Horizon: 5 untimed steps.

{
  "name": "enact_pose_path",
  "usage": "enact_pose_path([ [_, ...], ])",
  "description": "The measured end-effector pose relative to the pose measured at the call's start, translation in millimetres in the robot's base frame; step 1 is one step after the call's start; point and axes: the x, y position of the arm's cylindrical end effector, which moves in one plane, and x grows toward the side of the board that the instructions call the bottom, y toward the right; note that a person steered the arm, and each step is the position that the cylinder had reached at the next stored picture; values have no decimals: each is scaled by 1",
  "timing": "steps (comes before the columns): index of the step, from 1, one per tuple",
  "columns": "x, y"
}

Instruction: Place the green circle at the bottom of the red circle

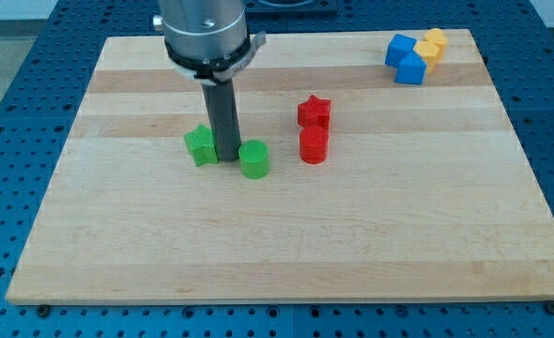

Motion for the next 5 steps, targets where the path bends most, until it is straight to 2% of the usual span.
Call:
enact_pose_path([
  [1, 23, 3],
  [2, 26, 4],
  [3, 20, -22],
  [5, -15, 1],
])
